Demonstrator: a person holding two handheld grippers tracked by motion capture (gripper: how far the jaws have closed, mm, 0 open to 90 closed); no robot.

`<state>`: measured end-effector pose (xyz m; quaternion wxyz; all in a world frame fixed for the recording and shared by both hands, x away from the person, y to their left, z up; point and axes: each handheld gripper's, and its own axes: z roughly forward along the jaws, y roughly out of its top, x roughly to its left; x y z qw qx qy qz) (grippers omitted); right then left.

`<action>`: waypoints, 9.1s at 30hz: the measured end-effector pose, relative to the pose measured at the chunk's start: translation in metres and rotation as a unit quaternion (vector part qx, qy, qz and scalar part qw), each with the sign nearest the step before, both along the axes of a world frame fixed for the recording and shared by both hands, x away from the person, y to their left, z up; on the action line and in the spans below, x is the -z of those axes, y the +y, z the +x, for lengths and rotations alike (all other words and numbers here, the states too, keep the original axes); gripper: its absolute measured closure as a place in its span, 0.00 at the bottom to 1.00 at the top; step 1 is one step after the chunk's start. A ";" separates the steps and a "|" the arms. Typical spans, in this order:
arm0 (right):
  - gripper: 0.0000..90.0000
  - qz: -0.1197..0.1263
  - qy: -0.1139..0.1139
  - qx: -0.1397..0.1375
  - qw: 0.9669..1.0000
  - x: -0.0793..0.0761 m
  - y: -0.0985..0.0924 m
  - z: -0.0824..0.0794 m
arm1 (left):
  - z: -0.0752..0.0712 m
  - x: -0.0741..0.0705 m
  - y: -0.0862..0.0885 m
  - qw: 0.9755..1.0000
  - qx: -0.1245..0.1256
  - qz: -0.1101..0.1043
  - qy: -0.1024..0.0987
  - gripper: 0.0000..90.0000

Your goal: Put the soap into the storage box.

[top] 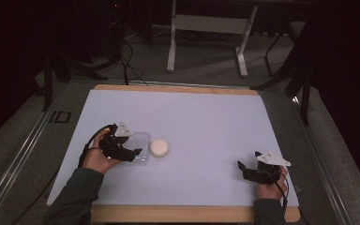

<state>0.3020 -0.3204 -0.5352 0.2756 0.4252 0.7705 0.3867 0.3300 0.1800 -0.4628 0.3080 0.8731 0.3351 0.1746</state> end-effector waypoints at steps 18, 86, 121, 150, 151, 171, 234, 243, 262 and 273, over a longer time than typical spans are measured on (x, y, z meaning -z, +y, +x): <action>0.18 0.001 0.000 0.000 1.000 0.000 0.000 0.000 | 0.011 0.001 -0.013 1.000 0.020 0.003 0.012 0.30; 0.18 -0.001 0.000 -0.002 1.000 0.000 0.000 0.000 | 0.044 0.024 -0.061 0.991 0.105 0.021 0.083 0.19; 0.18 -0.003 0.002 -0.004 1.000 0.000 0.001 0.001 | 0.060 0.047 -0.083 0.986 0.117 0.049 0.110 0.17; 0.18 -0.005 0.004 -0.005 1.000 0.000 0.001 0.001 | 0.070 0.047 -0.096 0.975 0.129 0.118 0.139 0.27; 0.18 -0.005 0.004 -0.005 1.000 0.000 0.001 0.001 | 0.071 0.047 -0.096 0.974 0.129 0.121 0.140 0.28; 0.18 -0.003 0.004 -0.006 1.000 0.000 0.001 0.001 | 0.072 0.044 -0.102 0.971 0.130 0.139 0.146 0.28; 0.18 -0.001 0.002 -0.004 1.000 0.000 0.000 0.000 | 0.058 -0.001 -0.049 0.978 0.101 0.135 0.121 0.28; 0.18 -0.001 0.002 -0.004 1.000 0.000 0.000 0.000 | 0.057 -0.003 -0.042 0.978 0.096 0.140 0.124 0.28; 0.18 -0.003 0.002 -0.004 1.000 0.000 0.000 0.000 | 0.059 -0.011 -0.017 0.979 0.072 0.148 0.123 0.28; 0.18 -0.003 0.002 -0.004 1.000 0.000 0.001 0.000 | 0.060 -0.012 -0.007 0.979 0.058 0.149 0.127 0.28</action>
